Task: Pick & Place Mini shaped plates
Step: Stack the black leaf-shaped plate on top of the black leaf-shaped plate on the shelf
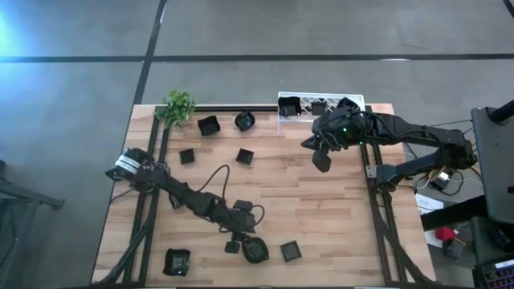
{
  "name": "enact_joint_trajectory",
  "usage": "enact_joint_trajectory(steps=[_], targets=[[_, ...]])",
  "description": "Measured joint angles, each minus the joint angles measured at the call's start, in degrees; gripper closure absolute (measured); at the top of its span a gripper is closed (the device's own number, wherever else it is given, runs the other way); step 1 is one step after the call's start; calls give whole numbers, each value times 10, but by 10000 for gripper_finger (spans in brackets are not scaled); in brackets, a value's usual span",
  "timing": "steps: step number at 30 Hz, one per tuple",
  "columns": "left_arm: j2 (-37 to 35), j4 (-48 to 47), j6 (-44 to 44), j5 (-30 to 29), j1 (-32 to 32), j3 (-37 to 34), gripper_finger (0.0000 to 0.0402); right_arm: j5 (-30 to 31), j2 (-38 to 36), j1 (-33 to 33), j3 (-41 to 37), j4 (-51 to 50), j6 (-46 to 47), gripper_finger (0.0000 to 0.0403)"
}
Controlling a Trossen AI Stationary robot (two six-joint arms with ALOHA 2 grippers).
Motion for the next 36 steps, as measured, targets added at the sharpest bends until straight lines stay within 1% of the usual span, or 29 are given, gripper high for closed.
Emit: enact_joint_trajectory(steps=[11,20,36], targets=[[0,-5,-43,23,0,-2,298,0,0,0,-1,0,0,392],[0,-7,-83,28,0,-3,298,0,0,0,-1,0,0,392],[0,-10,-101,29,0,-3,298,0,0,0,-1,1,0,392]])
